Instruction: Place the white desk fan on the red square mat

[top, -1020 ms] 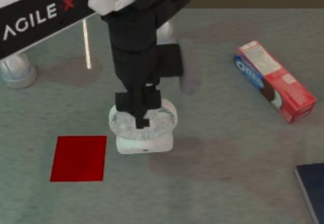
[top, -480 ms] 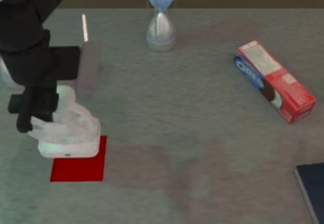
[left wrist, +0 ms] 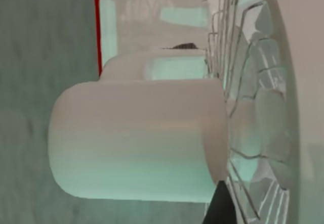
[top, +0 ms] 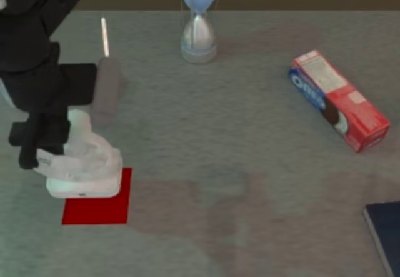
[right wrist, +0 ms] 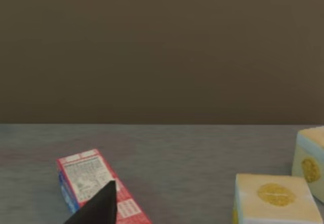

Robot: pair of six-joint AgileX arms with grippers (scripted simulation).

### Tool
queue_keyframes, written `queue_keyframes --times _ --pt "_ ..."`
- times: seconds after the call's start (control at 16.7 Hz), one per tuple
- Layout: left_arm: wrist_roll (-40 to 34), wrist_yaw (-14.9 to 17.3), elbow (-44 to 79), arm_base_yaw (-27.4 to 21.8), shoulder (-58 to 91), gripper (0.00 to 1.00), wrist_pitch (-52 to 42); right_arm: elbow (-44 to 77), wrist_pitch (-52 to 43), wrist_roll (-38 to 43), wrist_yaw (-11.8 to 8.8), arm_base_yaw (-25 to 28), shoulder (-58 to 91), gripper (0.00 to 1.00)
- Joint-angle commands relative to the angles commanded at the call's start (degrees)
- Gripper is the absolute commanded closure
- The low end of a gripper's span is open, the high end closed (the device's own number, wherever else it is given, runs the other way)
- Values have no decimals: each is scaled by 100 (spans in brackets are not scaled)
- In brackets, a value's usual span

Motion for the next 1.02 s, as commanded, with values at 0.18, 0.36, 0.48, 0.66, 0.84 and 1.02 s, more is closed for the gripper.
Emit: queue_keyframes --times 0.18,0.36,0.48,0.66,0.84,1.02 --pt "15 -1 -397 20 41 100 448 0 0 0 0 0 0 0" --pt "23 1 -498 25 53 100 552 0 0 0 0 0 0 0" --pt "23 1 -498 25 53 100 552 0 0 0 0 0 0 0" --pt "23 1 -498 25 53 77 552 0 0 0 0 0 0 0" --pt "23 1 -498 25 53 55 552 0 0 0 0 0 0 0" --pt "23 1 -498 25 53 32 552 0 0 0 0 0 0 0"
